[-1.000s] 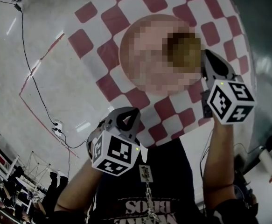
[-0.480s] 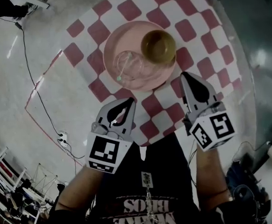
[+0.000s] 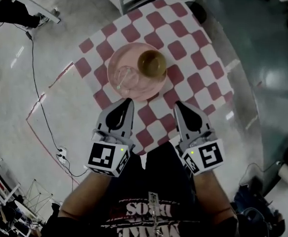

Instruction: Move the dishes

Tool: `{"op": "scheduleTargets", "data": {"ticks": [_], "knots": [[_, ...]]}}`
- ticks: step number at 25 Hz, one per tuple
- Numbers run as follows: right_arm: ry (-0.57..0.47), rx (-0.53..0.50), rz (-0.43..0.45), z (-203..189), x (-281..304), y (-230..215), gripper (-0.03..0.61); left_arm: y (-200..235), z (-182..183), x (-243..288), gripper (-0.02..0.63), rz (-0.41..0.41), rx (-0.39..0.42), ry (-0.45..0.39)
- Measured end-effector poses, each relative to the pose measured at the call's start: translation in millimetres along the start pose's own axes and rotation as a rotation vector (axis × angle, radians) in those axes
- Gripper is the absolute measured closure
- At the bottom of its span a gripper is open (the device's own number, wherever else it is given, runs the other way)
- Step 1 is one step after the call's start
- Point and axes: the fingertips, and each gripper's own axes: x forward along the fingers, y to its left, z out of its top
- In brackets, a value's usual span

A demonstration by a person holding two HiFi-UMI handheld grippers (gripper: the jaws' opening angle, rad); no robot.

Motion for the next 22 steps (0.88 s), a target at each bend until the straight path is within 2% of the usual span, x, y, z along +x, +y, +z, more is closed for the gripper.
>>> {"op": "scheduleTargets", "data": {"ticks": [4, 9, 14, 17, 22], "knots": [[-0.038, -0.084, 0.031, 33, -16, 18, 0.545, -13, 33, -16, 0.583, 0.048, 0.061, -0.057], [-0.092, -0.145, 0.059, 93, -32, 31, 0.545, -28, 91, -40, 0.583, 0.075, 0.099, -0.141], [-0.114, -0.179, 0.091, 86, -26, 30, 0.545, -26, 85, -39, 0.583, 0.097, 0.13, -0.171], [-0.129, -0.195, 0.107, 86, -38, 27, 0.545, -40, 87, -44, 0.583, 0.105, 0.139, -0.182], [-0.148, -0.214, 0.124, 140, -70, 45, 0.545, -62, 139, -79, 0.583, 0.107, 0.17, -0.217]]}}
